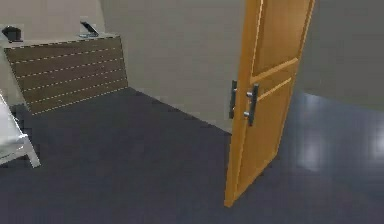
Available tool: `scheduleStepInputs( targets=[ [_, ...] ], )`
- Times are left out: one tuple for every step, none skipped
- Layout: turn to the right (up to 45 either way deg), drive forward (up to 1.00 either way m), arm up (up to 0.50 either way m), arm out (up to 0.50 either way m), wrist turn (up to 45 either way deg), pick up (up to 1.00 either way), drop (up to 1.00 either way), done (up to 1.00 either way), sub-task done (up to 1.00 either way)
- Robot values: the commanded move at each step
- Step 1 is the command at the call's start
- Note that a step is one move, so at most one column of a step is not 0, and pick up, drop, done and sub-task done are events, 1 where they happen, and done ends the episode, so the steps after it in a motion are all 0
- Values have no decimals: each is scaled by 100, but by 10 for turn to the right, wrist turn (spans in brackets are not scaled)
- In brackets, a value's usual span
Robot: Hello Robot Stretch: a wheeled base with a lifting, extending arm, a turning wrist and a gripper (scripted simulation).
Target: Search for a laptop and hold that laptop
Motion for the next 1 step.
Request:
scheduleStepInputs(
  targets=[
    [0, 35, 0, 0, 0, 0, 0, 0, 0]
  ],
)
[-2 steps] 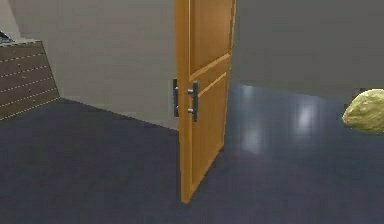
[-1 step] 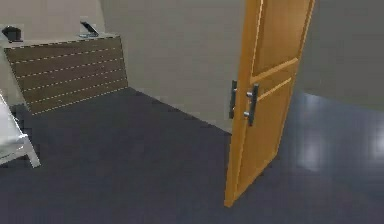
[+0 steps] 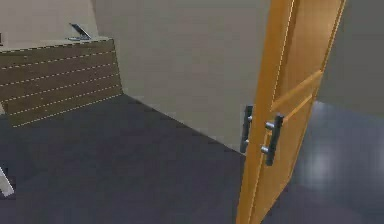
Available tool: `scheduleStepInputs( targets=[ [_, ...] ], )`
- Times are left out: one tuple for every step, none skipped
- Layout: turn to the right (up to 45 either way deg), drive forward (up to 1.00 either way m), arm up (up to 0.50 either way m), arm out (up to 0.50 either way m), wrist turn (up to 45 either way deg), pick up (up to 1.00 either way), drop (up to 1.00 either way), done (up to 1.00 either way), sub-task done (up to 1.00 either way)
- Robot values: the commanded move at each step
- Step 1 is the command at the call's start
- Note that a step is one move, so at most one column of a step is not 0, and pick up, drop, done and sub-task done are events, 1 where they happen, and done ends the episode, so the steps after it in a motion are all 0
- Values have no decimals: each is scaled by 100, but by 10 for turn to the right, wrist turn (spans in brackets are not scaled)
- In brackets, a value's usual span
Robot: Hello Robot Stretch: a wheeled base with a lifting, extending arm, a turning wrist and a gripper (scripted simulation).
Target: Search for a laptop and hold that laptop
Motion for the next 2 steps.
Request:
scheduleStepInputs(
  targets=[
    [-300, 0, 0, 0, 0, 0, 0, 0, 0],
    [0, 100, 0, 0, 0, 0, 0, 0, 0]
  ],
)
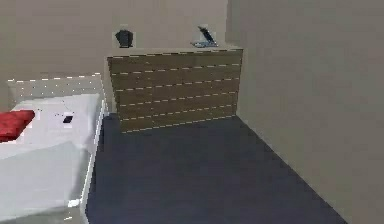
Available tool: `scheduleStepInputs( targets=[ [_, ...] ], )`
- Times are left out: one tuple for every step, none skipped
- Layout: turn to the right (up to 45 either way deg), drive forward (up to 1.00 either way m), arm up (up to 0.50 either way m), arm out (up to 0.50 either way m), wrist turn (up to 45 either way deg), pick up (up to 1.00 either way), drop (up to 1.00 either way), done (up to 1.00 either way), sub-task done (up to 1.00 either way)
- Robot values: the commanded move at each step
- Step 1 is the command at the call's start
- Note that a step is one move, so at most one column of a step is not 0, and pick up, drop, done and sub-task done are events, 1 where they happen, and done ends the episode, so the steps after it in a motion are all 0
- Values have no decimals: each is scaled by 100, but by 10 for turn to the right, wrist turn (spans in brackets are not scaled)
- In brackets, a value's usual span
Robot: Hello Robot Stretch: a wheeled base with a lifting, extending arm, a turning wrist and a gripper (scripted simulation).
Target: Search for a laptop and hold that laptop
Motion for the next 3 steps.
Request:
scheduleStepInputs(
  targets=[
    [0, 100, 0, 0, 0, 0, 0, 0, 0],
    [0, 80, 0, 0, 0, 0, 0, 0, 0],
    [-390, 0, 0, 0, 0, 0, 0, 0, 0]
  ],
)
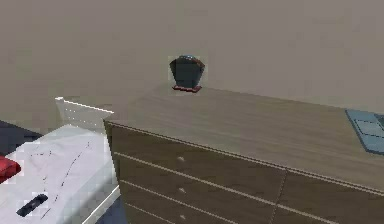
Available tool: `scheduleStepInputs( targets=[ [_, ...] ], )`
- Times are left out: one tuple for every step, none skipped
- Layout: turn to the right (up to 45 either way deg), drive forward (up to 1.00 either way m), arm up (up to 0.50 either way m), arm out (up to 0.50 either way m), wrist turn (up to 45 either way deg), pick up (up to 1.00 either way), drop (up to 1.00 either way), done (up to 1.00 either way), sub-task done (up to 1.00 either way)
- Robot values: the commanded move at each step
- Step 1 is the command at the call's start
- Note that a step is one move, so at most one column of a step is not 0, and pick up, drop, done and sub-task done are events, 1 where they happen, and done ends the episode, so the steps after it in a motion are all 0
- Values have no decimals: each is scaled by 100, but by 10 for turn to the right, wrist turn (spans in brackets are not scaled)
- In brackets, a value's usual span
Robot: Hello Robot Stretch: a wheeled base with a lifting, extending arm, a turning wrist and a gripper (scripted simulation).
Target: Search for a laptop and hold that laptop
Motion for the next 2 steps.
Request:
scheduleStepInputs(
  targets=[
    [0, 5, 0, 0, 0, 0, 0, 0, 0],
    [-360, 0, 0, 0, 0, 0, 0, 0, 0]
  ],
)
